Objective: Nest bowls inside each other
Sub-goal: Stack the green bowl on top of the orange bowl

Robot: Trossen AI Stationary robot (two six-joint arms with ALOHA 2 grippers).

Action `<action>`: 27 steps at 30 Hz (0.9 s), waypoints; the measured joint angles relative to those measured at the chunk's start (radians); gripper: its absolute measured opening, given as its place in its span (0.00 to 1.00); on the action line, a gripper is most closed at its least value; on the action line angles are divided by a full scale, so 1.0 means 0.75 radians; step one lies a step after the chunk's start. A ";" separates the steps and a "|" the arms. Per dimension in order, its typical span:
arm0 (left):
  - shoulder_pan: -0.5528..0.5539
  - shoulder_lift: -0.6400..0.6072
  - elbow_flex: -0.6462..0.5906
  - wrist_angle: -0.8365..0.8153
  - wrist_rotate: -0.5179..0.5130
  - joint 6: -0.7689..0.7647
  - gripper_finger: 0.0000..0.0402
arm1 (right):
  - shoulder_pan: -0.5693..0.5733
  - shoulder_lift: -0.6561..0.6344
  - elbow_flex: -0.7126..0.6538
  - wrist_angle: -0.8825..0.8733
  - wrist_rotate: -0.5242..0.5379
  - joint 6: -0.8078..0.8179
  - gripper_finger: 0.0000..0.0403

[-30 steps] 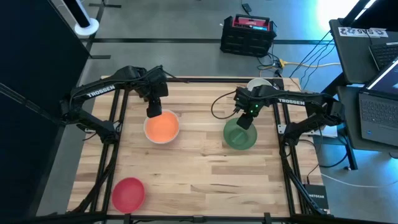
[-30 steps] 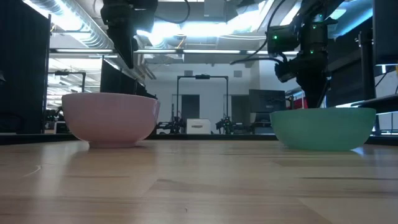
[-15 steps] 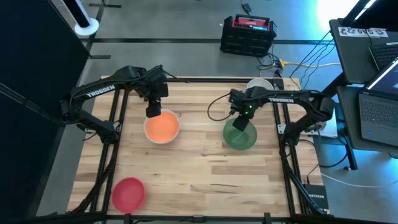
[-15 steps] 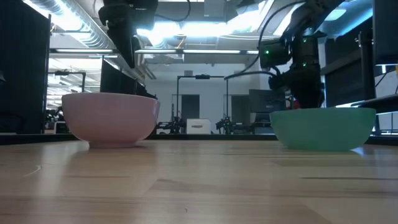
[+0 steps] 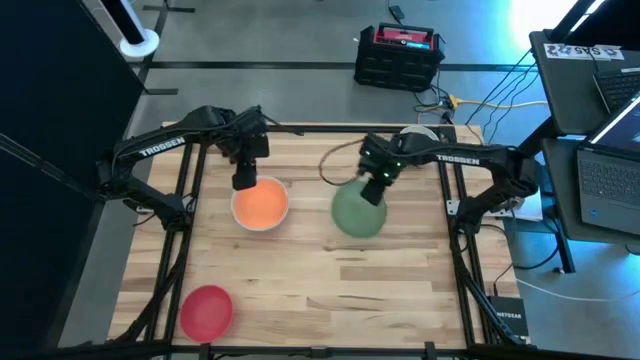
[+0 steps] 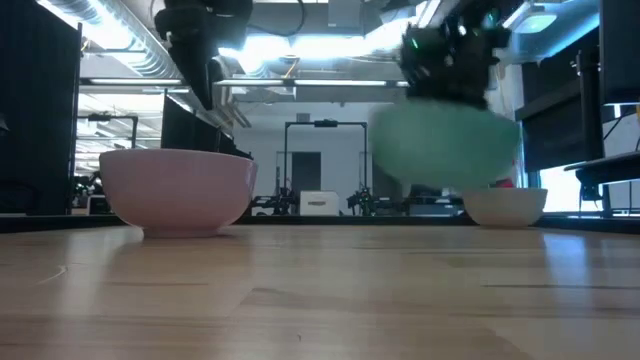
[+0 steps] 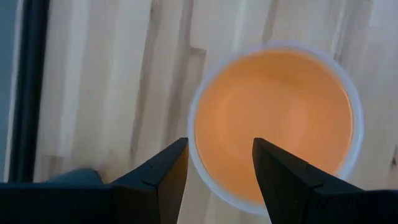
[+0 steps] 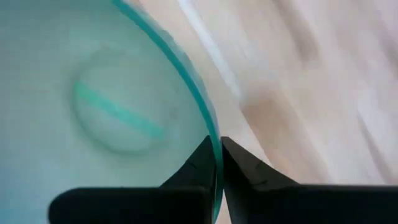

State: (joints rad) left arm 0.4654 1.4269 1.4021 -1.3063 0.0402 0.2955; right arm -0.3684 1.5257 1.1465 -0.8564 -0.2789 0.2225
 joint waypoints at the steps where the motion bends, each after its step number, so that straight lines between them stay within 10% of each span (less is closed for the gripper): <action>1: 0.000 -0.002 0.000 -0.033 0.000 -0.001 0.41 | 0.015 0.020 0.058 0.053 -0.013 0.012 0.00; 19: 0.030 -0.473 0.000 -0.189 -0.035 -0.243 0.41 | 0.090 0.902 1.350 0.029 -0.081 -0.071 0.00; 27: 0.030 -0.532 0.000 -0.242 -0.040 -0.314 0.41 | 0.121 1.046 1.410 0.064 -0.110 -0.003 0.00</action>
State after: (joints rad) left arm 0.4881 1.0283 1.4021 -1.4879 0.0105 0.0597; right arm -0.2779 2.3104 2.2044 -0.8087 -0.3616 0.2204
